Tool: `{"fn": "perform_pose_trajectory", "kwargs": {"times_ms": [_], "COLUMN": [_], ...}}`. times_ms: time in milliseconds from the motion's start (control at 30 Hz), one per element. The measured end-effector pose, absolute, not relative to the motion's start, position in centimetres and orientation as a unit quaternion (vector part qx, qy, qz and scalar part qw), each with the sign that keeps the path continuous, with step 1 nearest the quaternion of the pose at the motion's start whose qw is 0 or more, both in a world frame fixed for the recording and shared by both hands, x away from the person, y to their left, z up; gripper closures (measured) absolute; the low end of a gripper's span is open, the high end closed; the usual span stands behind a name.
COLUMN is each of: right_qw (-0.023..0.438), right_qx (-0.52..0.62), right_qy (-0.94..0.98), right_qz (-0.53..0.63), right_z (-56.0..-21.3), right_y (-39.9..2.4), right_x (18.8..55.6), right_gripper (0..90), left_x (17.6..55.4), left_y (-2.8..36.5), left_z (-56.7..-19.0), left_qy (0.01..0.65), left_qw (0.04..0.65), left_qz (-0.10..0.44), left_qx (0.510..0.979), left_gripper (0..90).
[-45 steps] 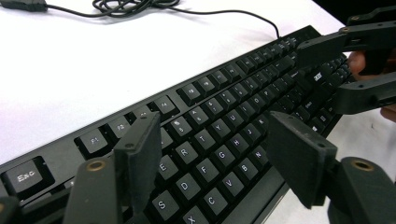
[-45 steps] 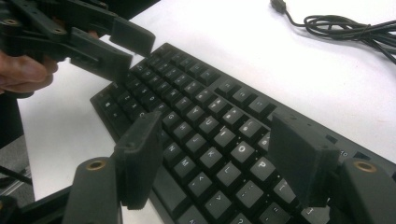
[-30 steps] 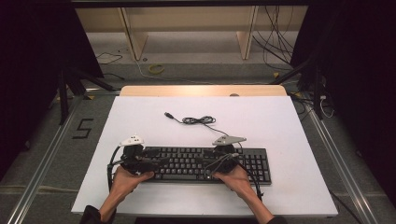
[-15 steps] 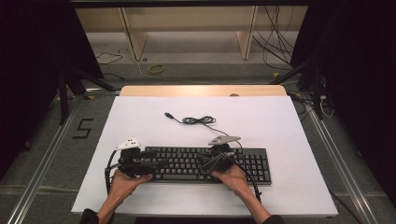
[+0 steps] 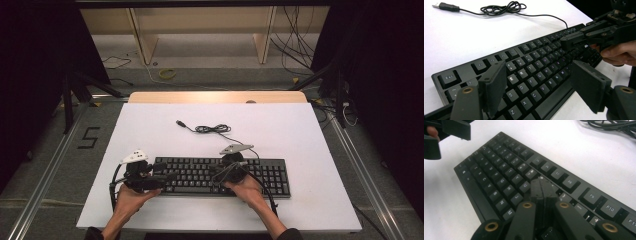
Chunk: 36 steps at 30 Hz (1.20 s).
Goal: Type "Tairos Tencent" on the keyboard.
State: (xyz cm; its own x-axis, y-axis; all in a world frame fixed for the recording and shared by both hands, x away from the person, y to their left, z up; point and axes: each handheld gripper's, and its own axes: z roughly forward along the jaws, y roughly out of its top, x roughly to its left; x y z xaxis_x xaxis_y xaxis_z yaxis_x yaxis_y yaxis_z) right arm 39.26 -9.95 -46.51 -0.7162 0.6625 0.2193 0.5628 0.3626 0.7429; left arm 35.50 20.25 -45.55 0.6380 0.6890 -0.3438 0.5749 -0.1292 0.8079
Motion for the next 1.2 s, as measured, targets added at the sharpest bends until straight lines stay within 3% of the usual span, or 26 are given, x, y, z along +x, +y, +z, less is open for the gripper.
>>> {"fn": "perform_pose_trajectory", "kwargs": {"times_ms": [1200], "right_qw": [0.066], "right_qx": [0.393], "right_qy": [0.828], "right_qz": [0.394], "right_z": [-47.7], "right_y": [-9.4], "right_x": [39.7], "right_gripper": [90.0], "left_x": [35.2], "left_y": [21.0], "left_z": [-45.9], "left_qy": [0.427], "left_qw": [0.500], "left_qz": [0.065], "left_qx": [0.751], "left_gripper": [28.4]}}
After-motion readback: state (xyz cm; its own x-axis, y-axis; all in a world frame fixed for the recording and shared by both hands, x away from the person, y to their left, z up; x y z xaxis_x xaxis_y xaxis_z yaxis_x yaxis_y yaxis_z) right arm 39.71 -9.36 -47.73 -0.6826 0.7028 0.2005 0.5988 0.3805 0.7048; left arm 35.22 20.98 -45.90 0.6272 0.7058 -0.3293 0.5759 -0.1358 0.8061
